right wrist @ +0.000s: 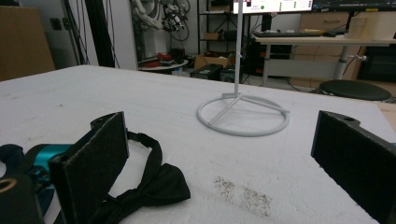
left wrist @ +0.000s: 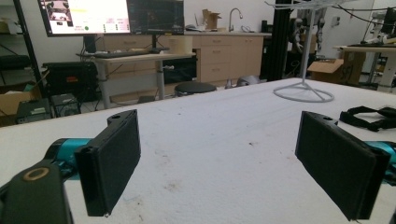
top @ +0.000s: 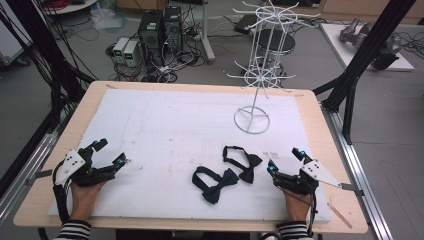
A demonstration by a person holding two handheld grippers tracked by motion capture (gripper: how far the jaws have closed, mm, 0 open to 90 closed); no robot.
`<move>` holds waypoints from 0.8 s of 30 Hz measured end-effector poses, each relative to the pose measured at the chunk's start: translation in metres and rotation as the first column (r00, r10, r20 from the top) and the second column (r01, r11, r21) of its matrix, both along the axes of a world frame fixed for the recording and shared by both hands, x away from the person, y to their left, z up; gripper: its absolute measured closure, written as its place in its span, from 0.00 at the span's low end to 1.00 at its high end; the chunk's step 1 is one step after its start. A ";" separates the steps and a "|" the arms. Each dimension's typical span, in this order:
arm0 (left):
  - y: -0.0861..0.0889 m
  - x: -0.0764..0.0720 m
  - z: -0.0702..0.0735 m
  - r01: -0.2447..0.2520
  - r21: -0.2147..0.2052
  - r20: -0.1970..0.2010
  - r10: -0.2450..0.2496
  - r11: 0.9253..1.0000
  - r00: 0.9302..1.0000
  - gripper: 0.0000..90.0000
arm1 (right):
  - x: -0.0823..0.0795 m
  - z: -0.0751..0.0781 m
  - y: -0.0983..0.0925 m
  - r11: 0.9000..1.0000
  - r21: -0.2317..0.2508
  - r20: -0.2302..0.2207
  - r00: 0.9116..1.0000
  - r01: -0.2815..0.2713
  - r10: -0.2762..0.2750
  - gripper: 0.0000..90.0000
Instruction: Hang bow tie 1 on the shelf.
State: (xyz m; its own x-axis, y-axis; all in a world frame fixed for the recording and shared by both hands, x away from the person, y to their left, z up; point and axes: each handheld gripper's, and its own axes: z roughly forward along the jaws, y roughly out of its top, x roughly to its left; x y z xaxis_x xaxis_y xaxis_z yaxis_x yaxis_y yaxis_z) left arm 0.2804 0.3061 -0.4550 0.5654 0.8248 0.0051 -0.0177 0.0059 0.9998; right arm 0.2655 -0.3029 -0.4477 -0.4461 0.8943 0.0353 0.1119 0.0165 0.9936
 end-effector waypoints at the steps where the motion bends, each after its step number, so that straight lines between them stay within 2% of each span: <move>1: 0.000 0.000 0.000 0.000 0.000 0.000 0.000 1.000 1.000 0.16 | 0.000 0.001 0.000 1.000 -0.001 0.001 1.000 -0.004 0.004 0.04; 7: 0.000 0.000 0.000 -0.001 0.002 -0.001 0.001 1.000 1.000 0.16 | 0.000 0.008 0.001 1.000 -0.004 0.009 1.000 -0.030 0.030 0.04; 15: 0.000 0.000 0.000 -0.002 0.001 -0.001 0.002 1.000 1.000 0.16 | 0.001 0.026 0.005 0.995 -0.020 0.018 0.995 -0.098 0.098 0.04; 21: 0.000 0.000 0.000 -0.001 0.001 -0.002 0.001 1.000 1.000 0.16 | 0.001 0.040 0.008 0.989 -0.021 0.012 0.989 -0.147 0.147 0.04; 24: 0.000 0.000 0.000 -0.005 0.001 0.000 0.005 1.000 1.000 0.16 | 0.004 0.052 0.013 0.980 -0.023 0.017 0.980 -0.200 0.200 0.04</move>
